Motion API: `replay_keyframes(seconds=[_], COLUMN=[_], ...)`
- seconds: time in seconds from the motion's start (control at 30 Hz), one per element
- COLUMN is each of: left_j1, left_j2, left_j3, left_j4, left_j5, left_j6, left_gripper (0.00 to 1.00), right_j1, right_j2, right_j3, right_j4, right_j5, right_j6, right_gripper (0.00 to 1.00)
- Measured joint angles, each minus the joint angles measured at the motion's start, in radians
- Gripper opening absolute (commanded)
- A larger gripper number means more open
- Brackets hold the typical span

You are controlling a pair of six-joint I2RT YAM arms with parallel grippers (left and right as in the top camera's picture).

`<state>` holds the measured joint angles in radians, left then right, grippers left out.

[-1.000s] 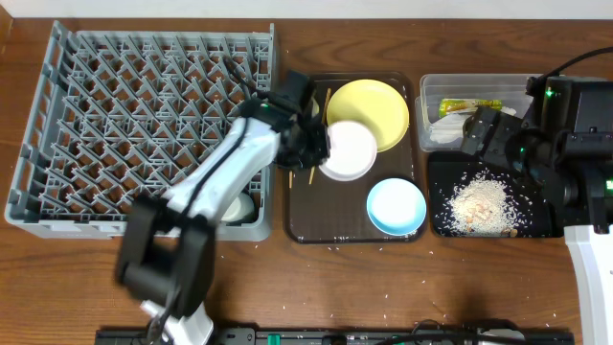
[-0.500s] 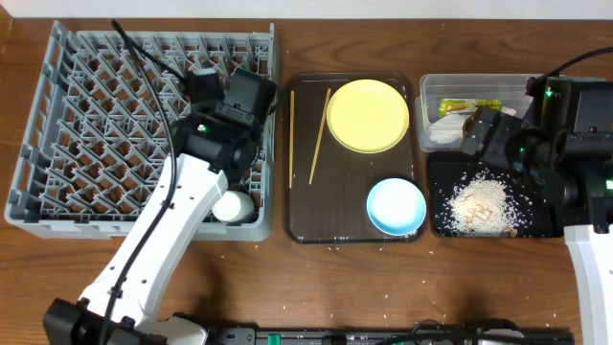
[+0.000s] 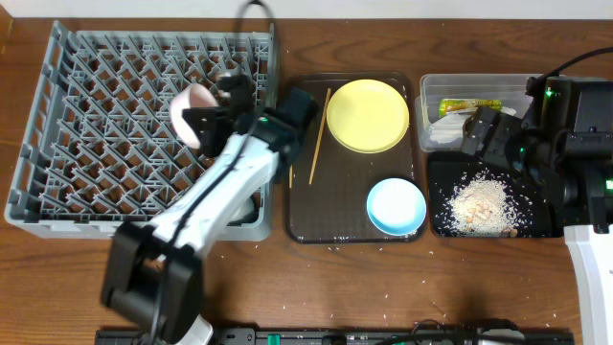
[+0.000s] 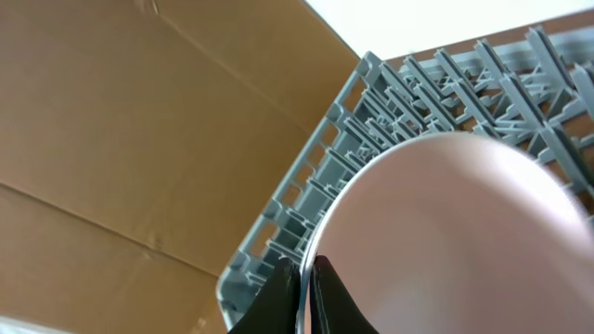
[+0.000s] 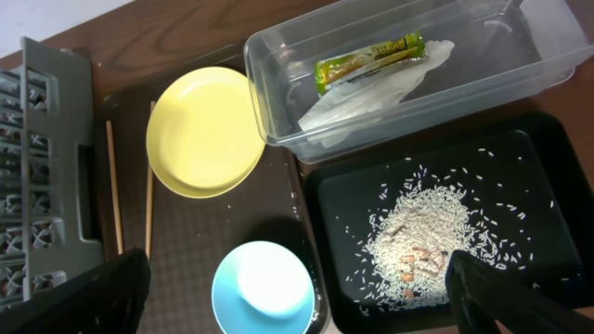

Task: Sort waste into correct bins and load items into the dishwasher
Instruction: 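Lift pink bowl with left gripper and carry it to dish rack, then set pink bowl upright on edge in dish rack, release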

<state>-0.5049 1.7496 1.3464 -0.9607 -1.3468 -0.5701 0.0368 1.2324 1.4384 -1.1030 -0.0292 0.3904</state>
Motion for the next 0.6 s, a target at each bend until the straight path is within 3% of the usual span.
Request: replay_keyframes(seconds=[0.2, 0.6], left_j1=[-0.025, -0.054], left_j2=[0.111, 0.119], left_j3=[0.000, -0.002], left_j4=[-0.011, -0.092], left_j5=[-0.052, -0.074], left_j6=[-0.002, 0.030], left_gripper=[0.08, 0.07], right_j1=[0.000, 0.000], right_j2=[0.000, 0.000], right_j3=[0.000, 0.000], right_j4=[0.000, 0.000], right_j5=[0.000, 0.000], right_j6=[0.000, 0.000], right_gripper=[0.99, 0.99])
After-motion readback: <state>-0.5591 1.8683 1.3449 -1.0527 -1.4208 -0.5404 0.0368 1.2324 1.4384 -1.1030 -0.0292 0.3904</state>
